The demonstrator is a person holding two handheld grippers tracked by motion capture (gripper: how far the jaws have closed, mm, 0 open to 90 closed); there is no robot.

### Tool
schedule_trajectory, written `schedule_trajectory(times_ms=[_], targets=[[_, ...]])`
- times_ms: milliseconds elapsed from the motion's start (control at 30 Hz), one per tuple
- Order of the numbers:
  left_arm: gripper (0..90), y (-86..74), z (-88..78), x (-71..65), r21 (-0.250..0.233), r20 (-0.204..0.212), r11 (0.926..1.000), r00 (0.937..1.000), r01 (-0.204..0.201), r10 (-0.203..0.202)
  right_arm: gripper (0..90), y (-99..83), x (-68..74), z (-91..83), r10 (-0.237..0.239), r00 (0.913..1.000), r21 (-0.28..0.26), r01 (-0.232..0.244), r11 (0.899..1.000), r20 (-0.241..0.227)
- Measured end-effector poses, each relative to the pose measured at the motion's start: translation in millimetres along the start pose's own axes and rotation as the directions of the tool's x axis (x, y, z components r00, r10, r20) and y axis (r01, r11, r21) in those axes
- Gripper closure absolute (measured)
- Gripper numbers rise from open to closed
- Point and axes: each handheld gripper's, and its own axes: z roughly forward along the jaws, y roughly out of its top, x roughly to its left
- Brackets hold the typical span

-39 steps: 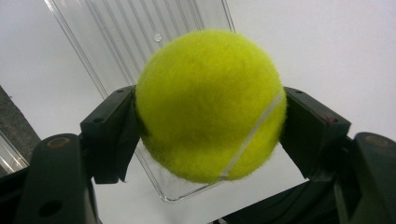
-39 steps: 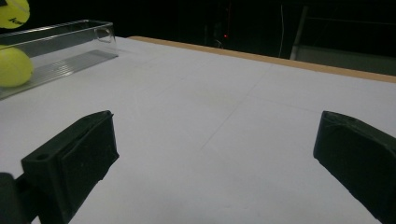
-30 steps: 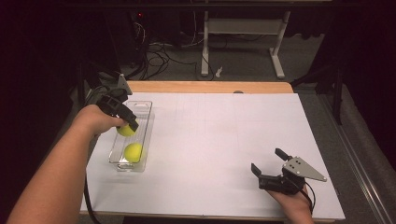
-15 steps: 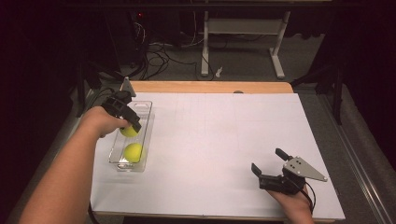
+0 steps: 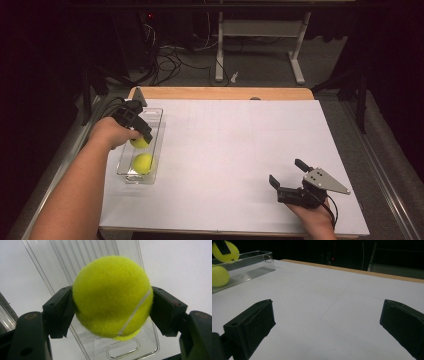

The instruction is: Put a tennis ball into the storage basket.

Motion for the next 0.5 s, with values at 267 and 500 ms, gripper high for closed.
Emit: schedule_trajectory(times_ms=[267, 500], targets=[[27.0, 3.6, 6.6, -0.8, 0.008, -0.009, 1.0000, 1.0000, -0.004, 0.004, 0.2, 0.0, -0.3, -0.3, -0.003, 1.0000, -0.002, 0.003, 1.000, 0.000], [27.0, 5.6, 12.4, -0.2, 0.004, -0.016, 1.0000, 0.9999, 0.001, -0.001, 0.2, 0.0, -0.5, -0.5, -0.003, 1.0000, -0.003, 0.003, 1.000, 0.000]])
